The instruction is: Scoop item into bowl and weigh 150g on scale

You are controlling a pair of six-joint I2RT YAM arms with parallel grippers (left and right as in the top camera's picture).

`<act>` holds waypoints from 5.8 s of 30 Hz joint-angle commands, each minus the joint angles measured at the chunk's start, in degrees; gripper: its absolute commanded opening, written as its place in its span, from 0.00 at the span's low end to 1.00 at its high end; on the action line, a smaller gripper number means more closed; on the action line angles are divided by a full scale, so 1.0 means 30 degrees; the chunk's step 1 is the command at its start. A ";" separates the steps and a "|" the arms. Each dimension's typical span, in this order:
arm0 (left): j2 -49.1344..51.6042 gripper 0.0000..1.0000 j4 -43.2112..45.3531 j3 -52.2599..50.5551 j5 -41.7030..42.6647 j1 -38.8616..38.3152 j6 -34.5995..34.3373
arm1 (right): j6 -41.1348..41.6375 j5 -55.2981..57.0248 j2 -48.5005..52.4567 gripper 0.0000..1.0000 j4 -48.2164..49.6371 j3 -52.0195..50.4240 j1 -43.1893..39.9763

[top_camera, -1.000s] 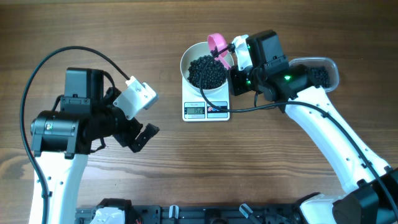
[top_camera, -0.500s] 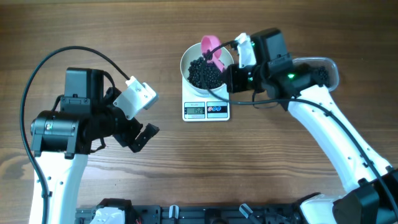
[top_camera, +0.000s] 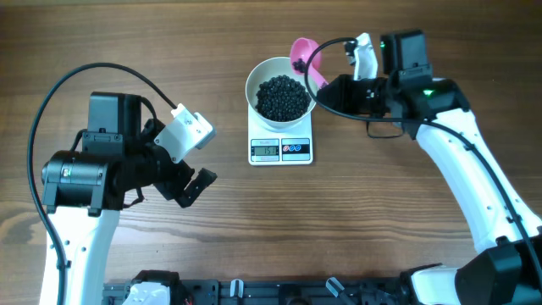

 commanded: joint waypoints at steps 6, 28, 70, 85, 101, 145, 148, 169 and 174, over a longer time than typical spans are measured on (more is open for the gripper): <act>-0.0168 1.00 0.0000 0.0109 0.0437 0.0153 -0.0051 | -0.2936 -0.0641 -0.0991 0.04 -0.1967 0.0131 -0.2368; -0.0168 1.00 0.0000 0.0109 0.0437 0.0153 -0.0051 | -0.7286 1.4666 -0.3213 0.04 -0.7570 0.0131 -0.6601; -0.0168 1.00 0.0000 0.0109 0.0437 0.0153 -0.0051 | -1.1460 0.8728 0.1115 0.04 0.1494 0.0131 0.2922; -0.0168 1.00 0.0000 0.0109 0.0437 0.0153 -0.0051 | -1.6079 1.2575 0.2907 0.04 0.1472 0.0131 0.3869; -0.0168 1.00 0.0000 0.0109 0.0437 0.0153 -0.0051 | -1.8571 1.2590 0.3096 0.04 0.0714 0.0131 0.4262; -0.0168 1.00 0.0000 0.0109 0.0437 0.0153 -0.0051 | -0.7665 0.2047 0.3468 0.04 -0.0641 0.0685 0.2696; -0.0168 1.00 0.0000 0.0109 0.0437 0.0153 -0.0051 | -0.7082 0.0962 0.3468 0.04 -0.0393 0.0685 0.2317; -0.0168 1.00 0.0000 0.0109 0.0437 0.0153 -0.0051 | -0.2616 -0.3796 0.3468 0.04 0.1515 0.0685 0.1392; -0.0168 1.00 0.0000 0.0109 0.0437 0.0153 -0.0051 | -0.1209 -0.3891 0.3468 0.04 0.2769 0.0685 0.1392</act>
